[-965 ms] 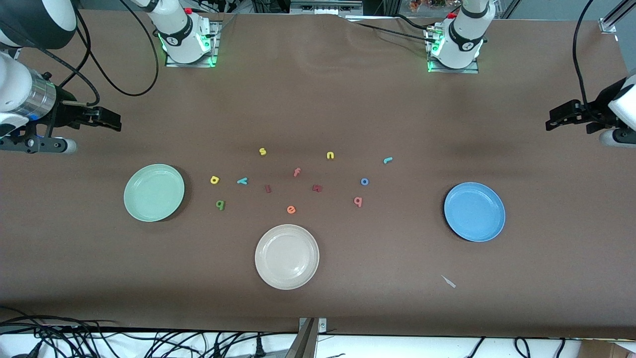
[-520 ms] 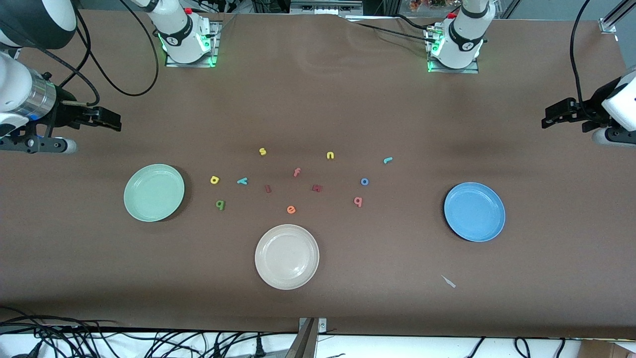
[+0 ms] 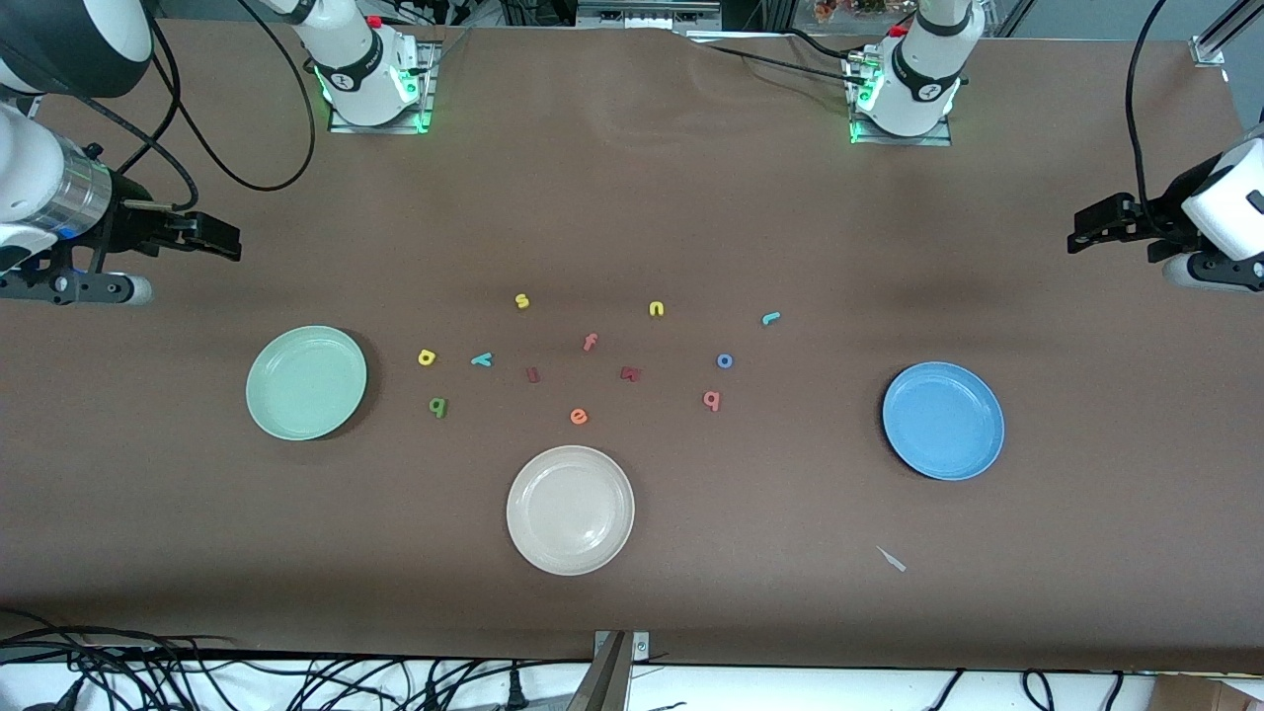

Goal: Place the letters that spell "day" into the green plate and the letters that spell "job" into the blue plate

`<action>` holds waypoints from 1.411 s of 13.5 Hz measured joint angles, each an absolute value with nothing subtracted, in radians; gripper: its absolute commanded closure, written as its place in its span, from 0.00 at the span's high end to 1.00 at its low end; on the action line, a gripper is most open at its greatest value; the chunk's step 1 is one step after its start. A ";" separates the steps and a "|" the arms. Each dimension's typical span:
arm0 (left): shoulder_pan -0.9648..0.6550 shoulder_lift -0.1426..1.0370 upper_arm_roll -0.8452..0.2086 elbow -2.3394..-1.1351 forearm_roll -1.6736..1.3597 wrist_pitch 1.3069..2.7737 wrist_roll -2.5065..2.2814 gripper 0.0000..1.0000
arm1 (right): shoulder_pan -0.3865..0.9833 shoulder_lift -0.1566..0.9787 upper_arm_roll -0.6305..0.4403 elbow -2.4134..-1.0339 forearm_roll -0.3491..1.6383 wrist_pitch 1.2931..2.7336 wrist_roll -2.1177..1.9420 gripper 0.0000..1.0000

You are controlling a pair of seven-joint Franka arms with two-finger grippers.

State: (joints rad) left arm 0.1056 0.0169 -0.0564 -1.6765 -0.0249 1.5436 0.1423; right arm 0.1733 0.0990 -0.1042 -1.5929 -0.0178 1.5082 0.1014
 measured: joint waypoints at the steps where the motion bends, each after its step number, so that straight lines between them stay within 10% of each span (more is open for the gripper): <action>1: 0.100 0.017 -0.061 -1.677 -0.025 1.543 0.142 1.00 | 0.173 0.099 -0.104 -1.593 -0.018 1.508 0.101 1.00; 19: 0.094 0.017 -0.080 -1.677 -0.025 1.525 0.142 1.00 | 0.173 0.099 -0.104 -1.593 -0.018 1.508 0.101 1.00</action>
State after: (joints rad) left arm 0.0941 0.0170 -0.0799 -1.6765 -0.0249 1.5253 0.1416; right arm 0.1733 0.0991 -0.1042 -1.5929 -0.0178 1.5082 0.1014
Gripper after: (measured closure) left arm 0.000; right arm 0.000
